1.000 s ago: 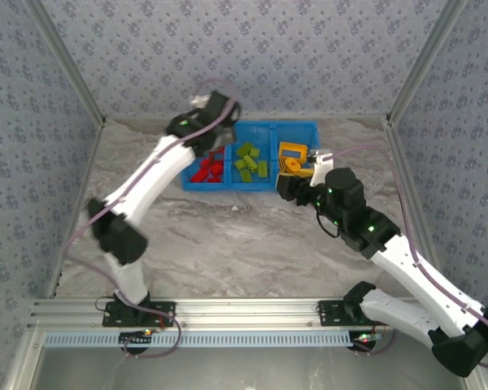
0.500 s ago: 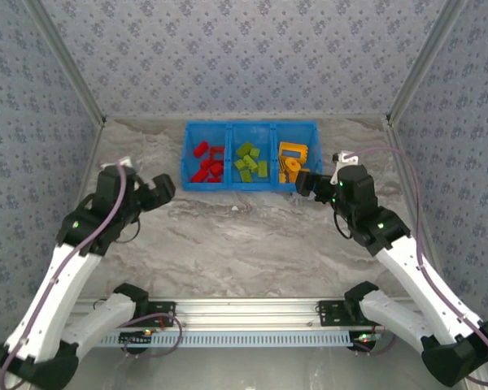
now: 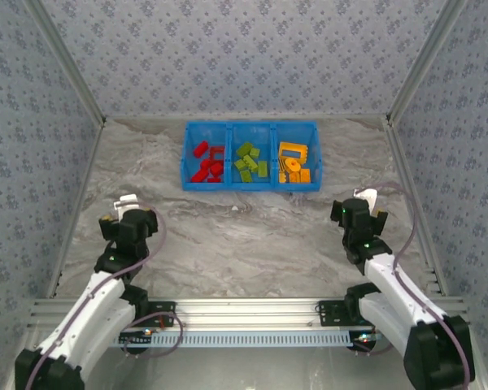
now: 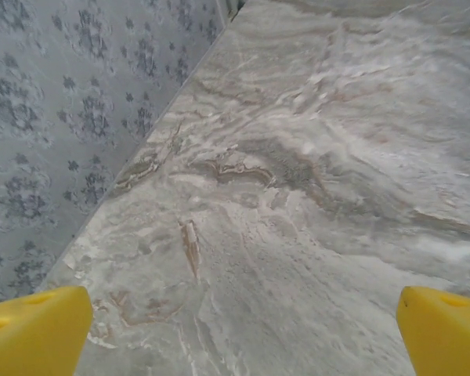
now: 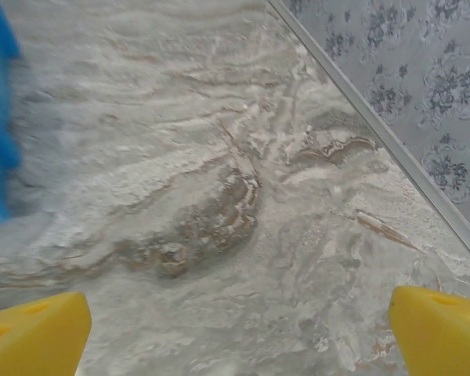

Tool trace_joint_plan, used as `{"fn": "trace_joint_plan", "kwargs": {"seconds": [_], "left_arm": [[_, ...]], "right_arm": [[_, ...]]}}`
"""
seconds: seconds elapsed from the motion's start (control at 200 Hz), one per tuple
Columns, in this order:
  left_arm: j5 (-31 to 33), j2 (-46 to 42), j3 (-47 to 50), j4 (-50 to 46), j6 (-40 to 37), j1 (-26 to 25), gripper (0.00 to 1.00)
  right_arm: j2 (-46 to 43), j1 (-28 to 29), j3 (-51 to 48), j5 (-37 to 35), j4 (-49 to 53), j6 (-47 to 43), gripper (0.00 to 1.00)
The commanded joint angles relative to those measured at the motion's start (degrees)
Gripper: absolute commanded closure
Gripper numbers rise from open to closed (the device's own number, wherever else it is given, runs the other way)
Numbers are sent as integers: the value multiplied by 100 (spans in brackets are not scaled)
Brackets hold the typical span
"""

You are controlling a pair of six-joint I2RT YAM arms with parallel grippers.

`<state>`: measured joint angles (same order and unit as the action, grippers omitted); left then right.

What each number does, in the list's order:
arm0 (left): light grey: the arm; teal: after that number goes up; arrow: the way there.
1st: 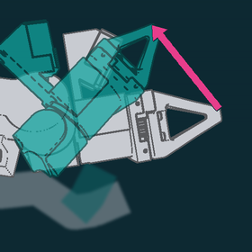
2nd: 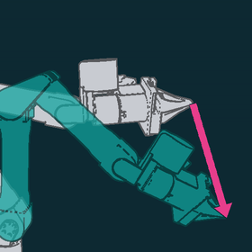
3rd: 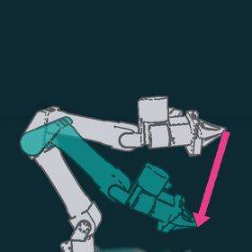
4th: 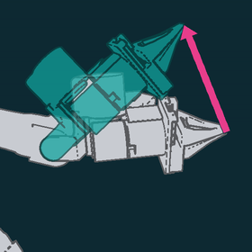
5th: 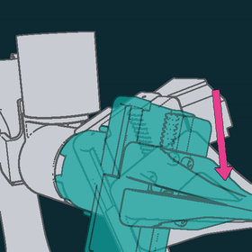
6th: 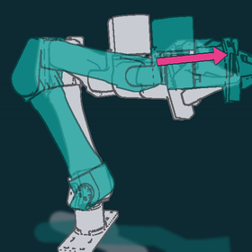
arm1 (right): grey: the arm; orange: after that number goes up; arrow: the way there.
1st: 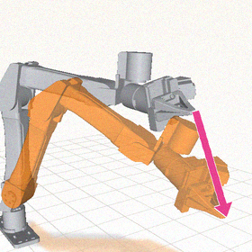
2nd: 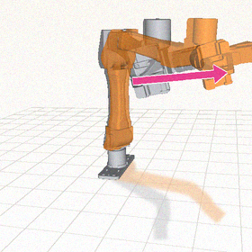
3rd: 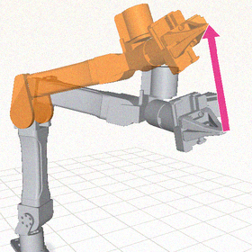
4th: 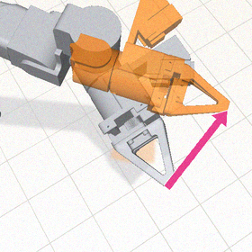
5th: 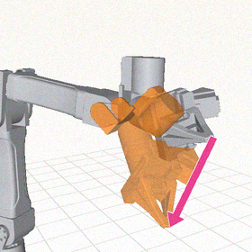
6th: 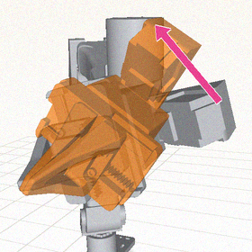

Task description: Sort the legos into containers by color

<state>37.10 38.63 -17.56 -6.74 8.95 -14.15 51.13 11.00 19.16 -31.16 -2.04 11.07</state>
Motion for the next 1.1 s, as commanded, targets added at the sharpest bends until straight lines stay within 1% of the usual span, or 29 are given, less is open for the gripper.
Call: {"fn": "trace_joint_plan", "kwargs": {"seconds": [0.0,0.08,0.095,0.13,0.175,0.245,0.315,0.38,0.43,0.45,0.48,0.525,0.545,0.58,0.625,0.65,0.665,0.695,0.71,0.755,0.805,0.844,0.889,0.929,1.094], "left_arm": [[-802,569,206,1824,-176,730,1],[-968,1384,288,2659,13,1039,1],[-994,1547,279,2799,25,1062,1],[-1121,1965,204,3058,17,1100,1],[-1312,2455,1,3230,-93,1113,1],[-1640,3102,-283,3626,-300,1118,1],[-1809,3611,-474,4111,-428,1153,1],[-2136,4003,-581,4575,-455,1263,0],[-2234,4309,-663,4771,-514,1298,1],[-2312,4437,-679,4828,-500,1326,0],[-2422,4660,-609,5150,-495,1364,0],[-2534,5029,-371,6052,-578,1371,0],[-2620,5024,-313,6086,-613,1363,1],[-2766,4826,-364,5620,-629,1370,0],[-2968,4931,-312,5969,-725,1376,0],[-3117,4919,-332,5834,-777,1377,1],[-3188,4881,-377,5662,-808,1380,1],[-3273,4908,-501,5528,-844,1380,1],[-3271,4946,-561,5476,-832,1384,1],[-3370,4910,-623,5278,-717,1487,1],[-3444,4931,-595,5359,-679,1547,0],[-3447,4917,-603,5337,-681,1542,1],[-3451,4918,-606,5337,-683,1546,1],[-3447,4924,-597,5352,-676,1547,0],[-3447,4919,-597,5346,-678,1543,0]], "right_arm": [[645,-328,-84,313,-1761,-423,0],[1483,-524,-85,462,-2291,-449,0],[1610,-558,-36,474,-2485,-673,0],[1808,-605,183,658,-2186,-545,0],[2083,-669,195,762,-2750,-714,0],[2405,-808,155,1072,-3460,-717,0],[2664,-886,295,1178,-3600,-829,0],[2984,-1003,214,1353,-4124,-933,0],[3212,-1099,121,1484,-4514,-882,0],[3205,-1107,150,1521,-4471,-895,0],[3144,-1115,227,1608,-4156,-890,0],[3233,-1101,158,1693,-4444,-967,0],[3228,-1101,135,1762,-4480,-991,0],[3271,-1091,84,1876,-4587,-1045,0],[3613,-1080,-48,1951,-5091,-1103,0],[3765,-1068,-82,1866,-5488,-1120,0],[3741,-1059,-37,1788,-5382,-1093,0],[3550,-1082,179,1673,-4612,-966,0],[3515,-1107,226,1713,-4427,-899,0],[3673,-1088,87,1654,-5007,-1008,0],[3561,-1058,179,1594,-4590,-969,0],[3644,-1053,116,1595,-4897,-1012,0],[3587,-1047,163,1601,-4662,-986,0],[3637,-1044,136,1579,-4833,-1018,0],[3613,-1039,149,1585,-4792,-1010,0]]}}
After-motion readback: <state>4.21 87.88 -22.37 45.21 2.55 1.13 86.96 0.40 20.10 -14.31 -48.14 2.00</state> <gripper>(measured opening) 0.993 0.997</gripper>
